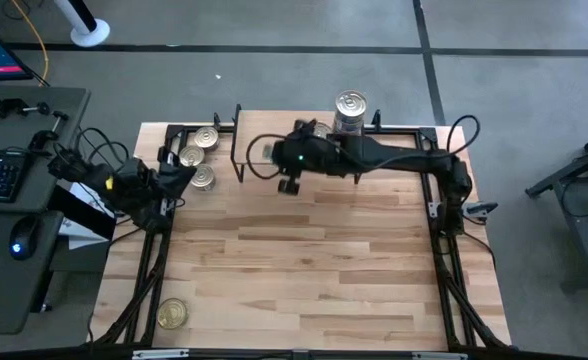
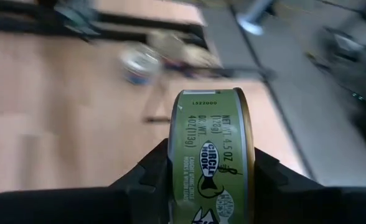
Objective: Stack canned seafood by type on shelf
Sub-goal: Put the green tuna can on the shelf, then stack the blue tuna can on top of the other blue tuna can on the shelf
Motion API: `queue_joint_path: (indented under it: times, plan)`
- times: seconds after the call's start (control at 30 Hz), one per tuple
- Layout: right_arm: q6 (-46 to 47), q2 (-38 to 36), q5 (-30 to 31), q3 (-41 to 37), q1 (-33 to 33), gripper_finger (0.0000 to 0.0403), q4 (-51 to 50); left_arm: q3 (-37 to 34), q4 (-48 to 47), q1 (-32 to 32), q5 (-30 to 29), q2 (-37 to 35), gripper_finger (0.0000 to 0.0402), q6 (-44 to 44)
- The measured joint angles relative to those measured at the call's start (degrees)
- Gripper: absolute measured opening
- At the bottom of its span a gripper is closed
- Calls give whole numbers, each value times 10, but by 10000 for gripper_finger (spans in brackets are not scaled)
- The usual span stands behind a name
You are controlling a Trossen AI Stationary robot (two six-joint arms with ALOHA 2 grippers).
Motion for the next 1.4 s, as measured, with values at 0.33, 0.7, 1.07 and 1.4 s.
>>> queue_joint_path:
  times: [0.33, 0.7, 1.07, 1.4]
  plan:
    - [-68, 59, 145, -2, -34, 115, -9, 0, -55, 0, -7, 13, 0, -60]
    - [-169, 118, 230, -1, -44, 115, -1, 0, -53, -1, -6, 16, 0, -120]
    - [-151, 124, 182, -1, -69, 191, -6, 0, -54, -1, -6, 16, 0, -120]
    - [-99, 123, 138, -1, -61, 205, -71, 0, -54, -1, -6, 16, 0, -120]
